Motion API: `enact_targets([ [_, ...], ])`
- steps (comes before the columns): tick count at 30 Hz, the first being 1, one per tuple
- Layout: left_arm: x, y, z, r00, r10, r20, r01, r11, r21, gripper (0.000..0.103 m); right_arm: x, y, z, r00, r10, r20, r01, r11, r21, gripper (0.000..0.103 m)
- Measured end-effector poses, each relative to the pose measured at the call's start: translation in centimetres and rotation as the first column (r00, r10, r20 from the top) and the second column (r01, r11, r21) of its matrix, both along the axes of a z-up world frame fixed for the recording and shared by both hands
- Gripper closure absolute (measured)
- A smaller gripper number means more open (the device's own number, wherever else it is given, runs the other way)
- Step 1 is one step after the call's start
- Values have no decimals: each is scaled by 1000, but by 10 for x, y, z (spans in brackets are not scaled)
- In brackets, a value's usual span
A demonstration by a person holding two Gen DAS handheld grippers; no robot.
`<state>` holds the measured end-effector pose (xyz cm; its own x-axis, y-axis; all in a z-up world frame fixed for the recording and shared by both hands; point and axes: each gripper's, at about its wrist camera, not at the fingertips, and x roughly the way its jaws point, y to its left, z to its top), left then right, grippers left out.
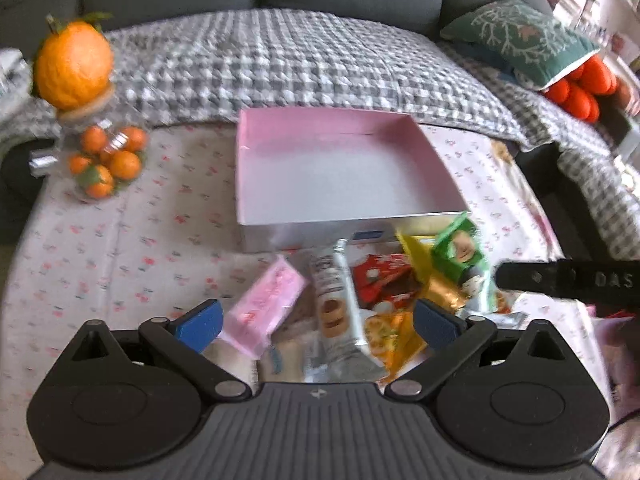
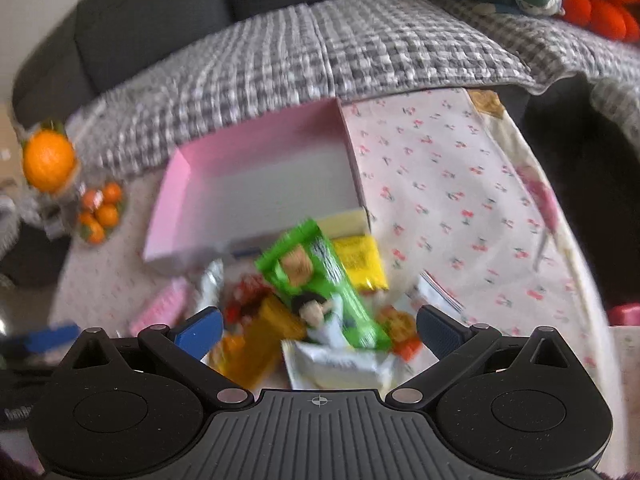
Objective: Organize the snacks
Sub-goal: 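Grasp the white cookie bar with the left tool while the right tool grasps the green chip bag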
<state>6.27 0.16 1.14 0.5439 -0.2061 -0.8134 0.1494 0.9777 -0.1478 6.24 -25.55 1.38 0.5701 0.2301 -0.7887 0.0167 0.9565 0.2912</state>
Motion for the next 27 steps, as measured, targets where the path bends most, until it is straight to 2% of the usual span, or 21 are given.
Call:
enact_targets([
  [3,8,1,-11,1000,-12,-15,11,998,-70,12,14,2,-11,999,15,-29,-15,1000,3,0],
  [7,25,6,-29,996,-11,-86,-4,985,-171,35,27,7,-13,999,49,-24,-49,999,-5,1],
  [9,33,7,-35,994,-6,-107,-15,979,-202,41,33,6,-19,998,39,-58,-37,999,31,2],
  [11,36,4,-38,994,-10,-109,-13,979,-203,46,37,3,-28,995,20,-97,-13,997,72,9],
  [18,43,-3,-54,987,-2,-158,-28,982,-185,56,44,-5,-52,987,-19,-158,33,996,89,24],
  [23,48,-6,-61,985,10,-170,-36,988,-149,61,46,-9,-60,985,-30,-170,51,991,120,29],
  [27,50,-8,-66,985,17,-174,-40,991,-127,65,46,-3,-61,986,-29,-163,45,995,93,32],
])
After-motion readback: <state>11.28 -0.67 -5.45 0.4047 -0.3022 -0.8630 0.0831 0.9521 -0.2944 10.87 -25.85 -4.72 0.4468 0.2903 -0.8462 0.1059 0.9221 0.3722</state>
